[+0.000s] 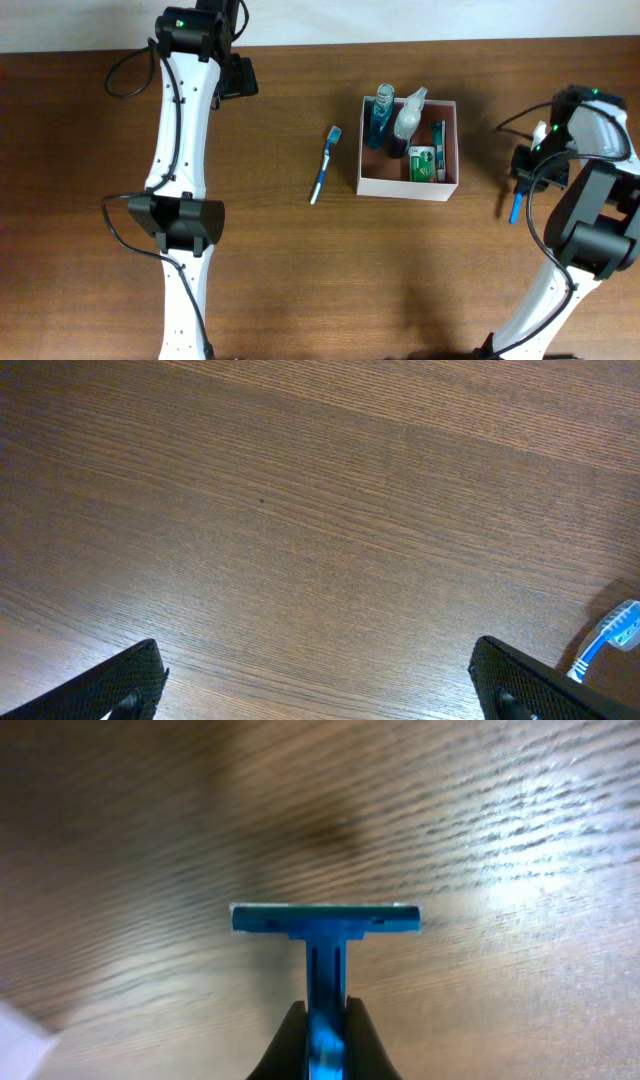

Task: Pack container
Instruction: 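Lift the razor and carry it over the pink box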

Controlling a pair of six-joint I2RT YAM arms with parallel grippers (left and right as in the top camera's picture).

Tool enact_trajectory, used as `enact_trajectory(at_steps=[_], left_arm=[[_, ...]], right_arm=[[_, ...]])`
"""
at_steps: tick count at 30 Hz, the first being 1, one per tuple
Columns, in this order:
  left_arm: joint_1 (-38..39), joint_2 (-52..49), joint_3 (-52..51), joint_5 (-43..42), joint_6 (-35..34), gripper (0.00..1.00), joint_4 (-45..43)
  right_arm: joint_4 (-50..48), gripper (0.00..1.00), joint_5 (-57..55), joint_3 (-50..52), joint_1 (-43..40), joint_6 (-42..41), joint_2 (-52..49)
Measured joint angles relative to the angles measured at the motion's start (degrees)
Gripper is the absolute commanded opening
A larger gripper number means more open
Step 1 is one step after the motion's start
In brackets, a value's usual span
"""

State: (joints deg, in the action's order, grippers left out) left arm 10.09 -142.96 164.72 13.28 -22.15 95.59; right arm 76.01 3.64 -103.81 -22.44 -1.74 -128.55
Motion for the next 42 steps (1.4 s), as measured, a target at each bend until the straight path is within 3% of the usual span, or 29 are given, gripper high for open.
enact_trajectory(at_steps=[7, 14, 26, 30, 35, 40, 42], left_arm=[[0.0, 0.0, 0.0, -0.02, 0.02, 0.99, 0.0], [0.0, 0.0, 0.0, 0.0, 0.0, 0.99, 0.0], [0.0, 0.0, 0.0, 0.0, 0.0, 0.99, 0.0], [0.0, 0.0, 0.0, 0.0, 0.02, 0.99, 0.0], [0.0, 0.0, 0.0, 0.0, 0.02, 0.99, 0.0], [0.0, 0.0, 0.0, 0.0, 0.02, 0.99, 0.0], [0.0, 0.0, 0.0, 0.0, 0.0, 0.99, 0.0]], right_arm=[[9.62, 0.04, 5.68, -13.75, 1.66, -0.09, 0.0], [14.69, 0.04, 8.35, -27.98, 8.85, -0.44, 0.02], [12.2, 0.06, 8.24, -29.18, 21.31, -0.68, 0.07], [12.2, 0.17, 7.93, -29.14, 21.75, -0.85, 0.07], [12.17, 0.41, 6.97, -29.14, 21.75, -0.98, 0.07], [12.11, 0.77, 5.68, -29.14, 21.75, -1.11, 0.07], [11.8, 0.87, 5.01, -29.14, 21.75, -1.01, 0.07]])
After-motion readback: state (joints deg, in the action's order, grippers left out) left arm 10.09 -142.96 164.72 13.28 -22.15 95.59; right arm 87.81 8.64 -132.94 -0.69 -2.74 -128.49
